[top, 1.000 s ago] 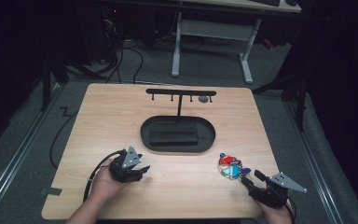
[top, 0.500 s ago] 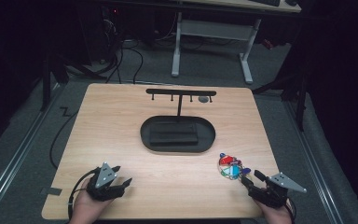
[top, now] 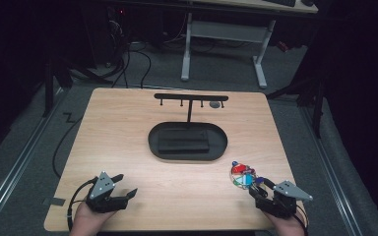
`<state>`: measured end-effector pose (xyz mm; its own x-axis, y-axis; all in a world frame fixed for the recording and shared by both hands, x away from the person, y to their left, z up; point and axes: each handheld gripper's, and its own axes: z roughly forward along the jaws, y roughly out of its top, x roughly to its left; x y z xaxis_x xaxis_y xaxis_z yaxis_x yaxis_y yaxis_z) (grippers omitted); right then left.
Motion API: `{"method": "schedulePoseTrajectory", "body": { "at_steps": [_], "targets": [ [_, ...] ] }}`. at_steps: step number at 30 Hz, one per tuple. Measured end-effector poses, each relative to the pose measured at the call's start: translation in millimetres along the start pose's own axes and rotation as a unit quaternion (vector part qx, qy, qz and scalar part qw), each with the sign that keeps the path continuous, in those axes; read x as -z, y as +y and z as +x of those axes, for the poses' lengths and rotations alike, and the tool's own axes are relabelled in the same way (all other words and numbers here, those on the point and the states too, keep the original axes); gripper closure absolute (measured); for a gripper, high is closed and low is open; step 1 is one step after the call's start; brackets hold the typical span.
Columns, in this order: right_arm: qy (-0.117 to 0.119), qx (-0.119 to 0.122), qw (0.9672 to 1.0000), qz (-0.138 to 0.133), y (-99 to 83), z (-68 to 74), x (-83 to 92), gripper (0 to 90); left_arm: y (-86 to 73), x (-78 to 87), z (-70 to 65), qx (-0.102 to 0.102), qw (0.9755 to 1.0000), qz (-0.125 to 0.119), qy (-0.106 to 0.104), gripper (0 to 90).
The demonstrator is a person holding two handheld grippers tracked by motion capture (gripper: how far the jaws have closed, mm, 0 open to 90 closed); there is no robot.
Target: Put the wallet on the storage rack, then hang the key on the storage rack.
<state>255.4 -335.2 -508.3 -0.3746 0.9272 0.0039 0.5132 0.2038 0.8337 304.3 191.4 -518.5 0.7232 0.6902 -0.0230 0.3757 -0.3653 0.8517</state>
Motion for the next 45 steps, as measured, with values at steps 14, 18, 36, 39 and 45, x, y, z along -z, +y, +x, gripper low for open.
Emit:
{"method": "schedulePoseTrajectory", "body": {
  "at_steps": [14, 18, 36, 39, 45],
  "targets": [
    [0.003, 0.063, 0.9866, 0.150, 31.5, 12.2, -10.5, 34.8, 8.1, 2.4, -2.9, -0.019, 0.9994, 0.003, -0.031, 30.9],
    [0.008, 0.073, 0.9812, 0.178, 44.7, 15.0, -15.4, 34.5, 8.5, 2.6, -1.6, -0.019, 0.9994, 0.001, -0.028, 30.6],
    [0.042, 0.139, 0.9467, 0.288, 79.2, 31.8, -51.5, 41.6, 8.8, 4.3, -9.0, -0.029, 0.9985, 0.016, -0.043, 31.1],
    [0.046, 0.145, 0.9404, 0.304, 80.1, 33.9, -58.9, 45.1, 7.7, 6.8, -9.0, -0.033, 0.9984, 0.021, -0.041, 31.1],
    [0.056, 0.165, 0.9262, 0.335, 82.6, 35.4, -75.1, 52.8, 6.3, 5.9, -8.5, -0.036, 0.9981, 0.021, -0.046, 31.6]
  ]
}}
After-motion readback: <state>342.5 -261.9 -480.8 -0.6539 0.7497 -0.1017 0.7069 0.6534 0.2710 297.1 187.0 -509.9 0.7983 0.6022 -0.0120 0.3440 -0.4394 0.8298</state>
